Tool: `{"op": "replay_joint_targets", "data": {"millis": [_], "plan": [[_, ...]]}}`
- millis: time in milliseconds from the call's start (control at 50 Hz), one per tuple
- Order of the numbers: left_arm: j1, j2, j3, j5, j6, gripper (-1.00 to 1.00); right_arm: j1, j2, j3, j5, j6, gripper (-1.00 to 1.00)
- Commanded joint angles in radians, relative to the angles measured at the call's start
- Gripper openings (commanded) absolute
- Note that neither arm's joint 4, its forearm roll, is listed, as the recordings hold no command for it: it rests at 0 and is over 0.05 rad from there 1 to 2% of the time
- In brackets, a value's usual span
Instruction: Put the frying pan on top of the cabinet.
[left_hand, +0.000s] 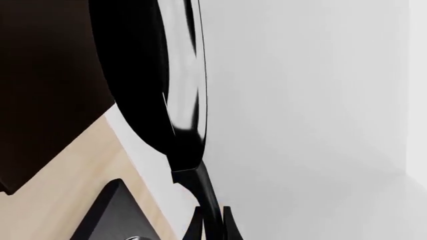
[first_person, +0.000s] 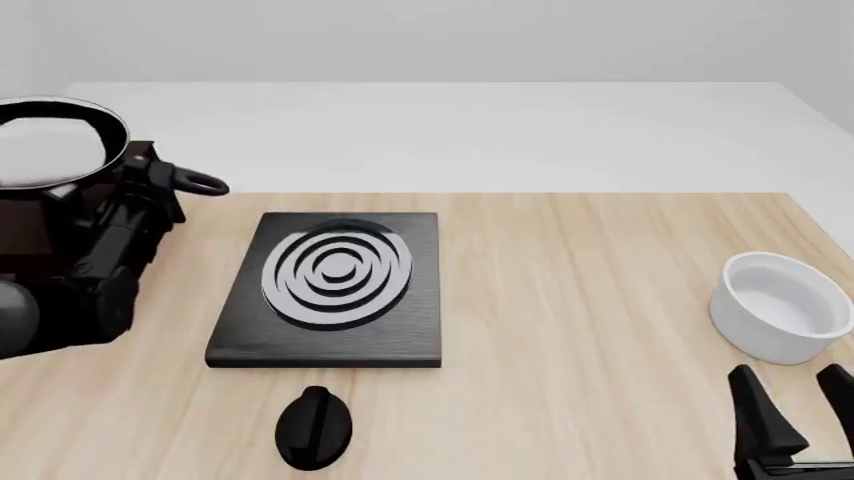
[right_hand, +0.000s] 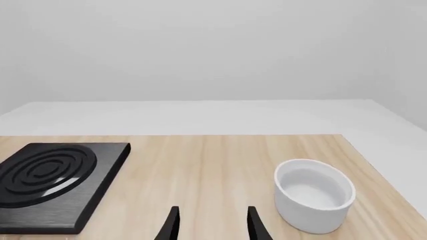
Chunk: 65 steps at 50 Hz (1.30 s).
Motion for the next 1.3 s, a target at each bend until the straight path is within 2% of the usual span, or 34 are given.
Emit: {"op": "replay_joint_targets", "data": {"millis": [20, 600, 1300], "plan": [[0.016, 0.037, -0.047, -0.015, 0.006, -1.0, -0.001, 0.0, 0.0, 0.001, -0.001, 1.0], [0.039, 0.122, -0.086, -0.021, 0.002, -1.0, -0.003, 0.0, 0.0, 0.003, -0.003, 1.0], [0.043, 0.163, -0.069, -0.053, -0.018, -1.0, 0.0, 0.0, 0.0, 0.002, -0.007, 1.0]]}}
